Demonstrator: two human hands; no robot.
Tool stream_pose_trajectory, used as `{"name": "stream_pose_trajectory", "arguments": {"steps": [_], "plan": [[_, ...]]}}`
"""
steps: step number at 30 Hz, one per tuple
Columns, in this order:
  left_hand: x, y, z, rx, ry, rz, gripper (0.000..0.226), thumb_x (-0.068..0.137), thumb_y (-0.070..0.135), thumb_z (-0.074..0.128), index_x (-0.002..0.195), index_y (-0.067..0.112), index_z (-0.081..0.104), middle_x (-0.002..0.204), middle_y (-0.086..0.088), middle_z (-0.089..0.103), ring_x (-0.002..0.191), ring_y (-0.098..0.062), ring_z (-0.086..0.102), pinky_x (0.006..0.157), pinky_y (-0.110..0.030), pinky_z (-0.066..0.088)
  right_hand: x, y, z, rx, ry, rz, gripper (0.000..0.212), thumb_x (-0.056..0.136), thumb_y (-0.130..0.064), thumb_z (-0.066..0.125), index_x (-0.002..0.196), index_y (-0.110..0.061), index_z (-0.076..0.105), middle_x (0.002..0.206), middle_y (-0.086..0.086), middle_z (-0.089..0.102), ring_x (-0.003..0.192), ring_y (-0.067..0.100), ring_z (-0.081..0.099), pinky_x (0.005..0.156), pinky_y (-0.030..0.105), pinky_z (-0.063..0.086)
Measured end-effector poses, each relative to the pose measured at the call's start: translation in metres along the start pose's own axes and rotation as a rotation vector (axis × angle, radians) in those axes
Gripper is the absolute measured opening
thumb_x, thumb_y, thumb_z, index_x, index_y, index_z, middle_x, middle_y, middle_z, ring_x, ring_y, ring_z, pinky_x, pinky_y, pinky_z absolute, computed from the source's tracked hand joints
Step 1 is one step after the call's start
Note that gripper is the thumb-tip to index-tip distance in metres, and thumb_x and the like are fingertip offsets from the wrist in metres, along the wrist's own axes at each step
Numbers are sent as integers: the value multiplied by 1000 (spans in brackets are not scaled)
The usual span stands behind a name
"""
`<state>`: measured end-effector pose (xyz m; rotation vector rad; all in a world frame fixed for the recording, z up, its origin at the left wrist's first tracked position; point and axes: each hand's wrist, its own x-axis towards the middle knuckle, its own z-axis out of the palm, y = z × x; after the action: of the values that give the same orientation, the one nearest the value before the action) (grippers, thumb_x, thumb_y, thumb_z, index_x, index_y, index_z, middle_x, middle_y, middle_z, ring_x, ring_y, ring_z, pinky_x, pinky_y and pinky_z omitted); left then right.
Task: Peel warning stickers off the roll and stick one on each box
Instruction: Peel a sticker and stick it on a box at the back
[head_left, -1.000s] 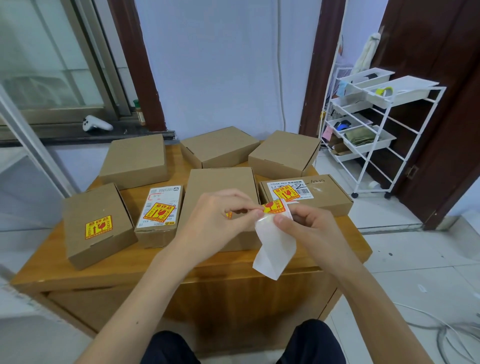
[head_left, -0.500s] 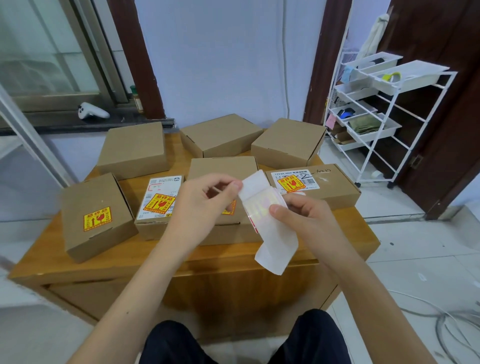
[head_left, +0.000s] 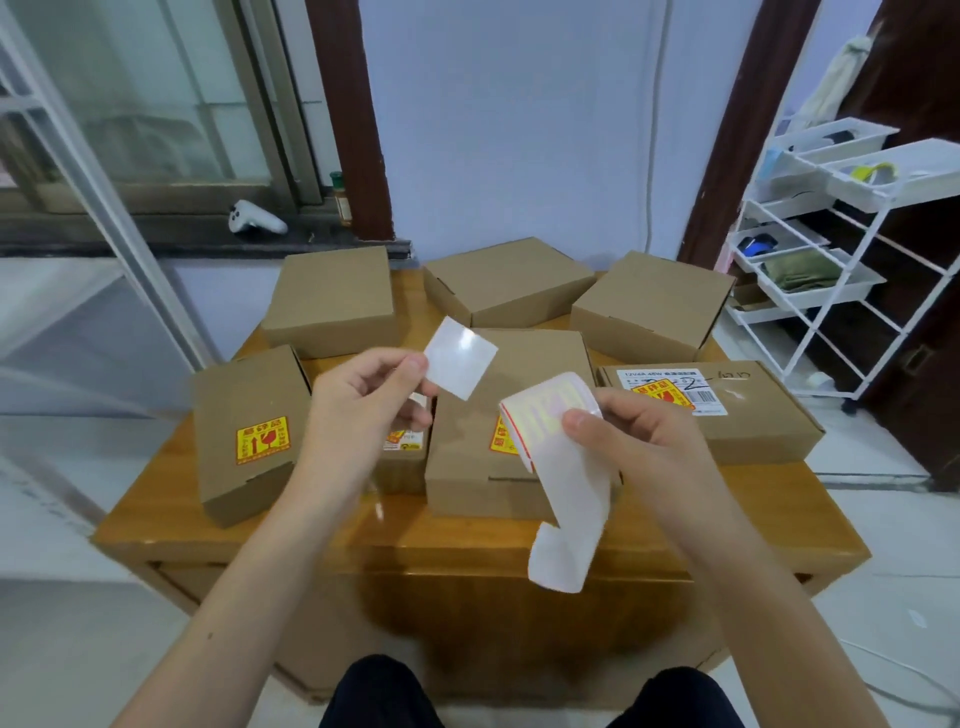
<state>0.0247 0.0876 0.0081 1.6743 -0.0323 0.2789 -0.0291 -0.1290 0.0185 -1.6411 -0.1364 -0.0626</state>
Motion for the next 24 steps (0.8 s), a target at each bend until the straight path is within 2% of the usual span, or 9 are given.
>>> {"name": "stream_pose_trajectory", "arguments": {"steps": [3,5,7,11,14,17,21,24], "plan": [[16,-9,-23,49,31,26,14,93,23,57,89,21,71,83,1,73,57,-13,62,59,-24,54,9,0,12,-1,-26,-20,12,88,-17,59,82,-20,70,67,-16,69,63,-4,64,52,9,45],[32,-16,-38,93,71,40,13,93,22,58,90,23,70,87,1,73,60,-16,63,63,-32,57,15,2,18,-7,-19,-19,14,89,-15,59,81,-20,69,64,-20,69,61,-7,63,50,5,43],[49,-25,-51,168,127,58,12,92,24,58,91,26,70,89,2,73,64,-17,64,67,-38,58,19,4,25,-7,-18,-11,15,89,-16,58,81,-20,70,65,-19,70,60,-7,63,49,5,44],[90,-42,-72,318,178,92,14,91,31,59,98,25,70,91,4,72,73,-17,68,72,-42,60,27,7,34,-5,-11,16,14,88,-18,60,83,-24,71,72,-18,73,66,-5,66,50,6,47],[121,-53,-78,431,208,133,19,89,35,60,103,27,70,99,7,71,89,-16,67,80,-39,56,33,9,36,-20,-8,37,12,87,-20,60,85,-27,70,76,-17,74,70,-3,68,52,9,49],[148,-65,-77,566,242,177,25,91,36,57,109,24,69,108,4,70,99,-14,62,87,-37,52,38,11,37,-14,0,45,14,87,-19,61,82,-29,69,72,-18,73,67,-3,68,50,9,50],[178,-82,-74,747,256,212,28,93,35,56,114,21,68,112,-1,70,103,-19,62,83,-34,51,44,14,36,-1,-6,76,16,87,-17,61,81,-28,71,74,-12,75,67,4,71,53,18,56],[193,-89,-70,861,252,231,28,94,33,54,114,18,67,110,-4,71,101,-22,63,76,-32,48,51,14,36,-17,2,62,15,85,-19,62,81,-31,69,71,-17,73,69,2,70,53,16,56]]}}
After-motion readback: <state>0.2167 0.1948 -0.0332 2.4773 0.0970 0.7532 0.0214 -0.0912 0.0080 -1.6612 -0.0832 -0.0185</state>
